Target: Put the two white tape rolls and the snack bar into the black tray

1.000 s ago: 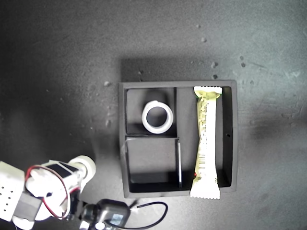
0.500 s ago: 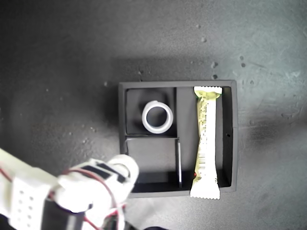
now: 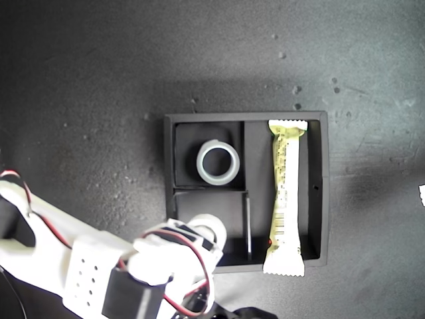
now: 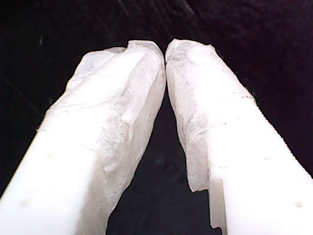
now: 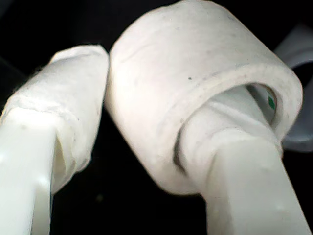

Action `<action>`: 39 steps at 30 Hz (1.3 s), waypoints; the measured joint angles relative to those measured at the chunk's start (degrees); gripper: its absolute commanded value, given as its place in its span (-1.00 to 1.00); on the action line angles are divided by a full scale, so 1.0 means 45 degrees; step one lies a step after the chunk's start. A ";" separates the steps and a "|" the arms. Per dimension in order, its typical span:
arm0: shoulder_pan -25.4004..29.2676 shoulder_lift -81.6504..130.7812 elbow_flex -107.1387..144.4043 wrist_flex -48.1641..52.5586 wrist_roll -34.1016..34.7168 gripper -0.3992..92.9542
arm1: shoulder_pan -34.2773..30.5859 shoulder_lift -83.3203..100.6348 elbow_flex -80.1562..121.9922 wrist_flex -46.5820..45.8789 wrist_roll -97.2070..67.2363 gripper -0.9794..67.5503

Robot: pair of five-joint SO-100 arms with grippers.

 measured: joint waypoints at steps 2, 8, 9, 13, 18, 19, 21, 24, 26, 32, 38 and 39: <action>0.0020 0.0000 0.0000 0.0000 0.0000 -0.63 | 0.0000 0.0000 0.0000 0.0000 0.0000 -0.97; 0.0020 0.0000 0.0000 0.0000 -0.0410 -0.62 | 0.0000 0.0000 0.0000 0.0000 0.0000 -0.97; 0.0059 0.0000 0.0000 0.0000 -0.0430 -0.62 | 0.0000 0.0000 0.0000 0.0000 0.0000 -0.97; 0.0313 0.0156 0.0352 0.0000 -0.0547 -0.64 | 0.0020 0.0000 0.0000 0.0039 0.0000 -0.97; 0.0195 0.2949 0.3848 0.0000 -0.0488 -0.79 | 0.0449 0.0195 -0.0078 0.0723 0.0078 -0.98; 0.0020 0.3848 0.4805 0.0000 -0.0488 -0.86 | 0.0566 0.0410 -0.0078 0.0938 0.0215 -0.98; -0.0488 0.5762 0.6855 0.0000 -0.0488 -0.96 | 0.0645 0.1309 -0.0078 0.1367 0.0605 -0.98; -0.1387 0.8828 1.0234 0.0000 -0.0488 -0.99 | 0.0547 0.3496 0.0508 0.1934 0.1445 -0.98; -0.2012 1.0859 1.2578 -0.0078 -0.0488 -0.99 | 0.0586 0.5371 0.1484 0.1992 0.2031 -0.98; -0.3477 1.7676 2.1445 -0.3281 -0.0078 -0.99 | 0.1270 0.8574 0.5020 0.1914 0.3027 -0.98; -0.4316 2.5254 3.0293 -0.6738 0.0117 -0.99 | 0.2578 0.8906 0.6934 0.1875 0.2891 -0.98; -0.4375 2.6270 3.1309 -0.6973 0.0117 -0.99 | 0.2676 0.8906 0.7246 0.1875 0.2754 -0.98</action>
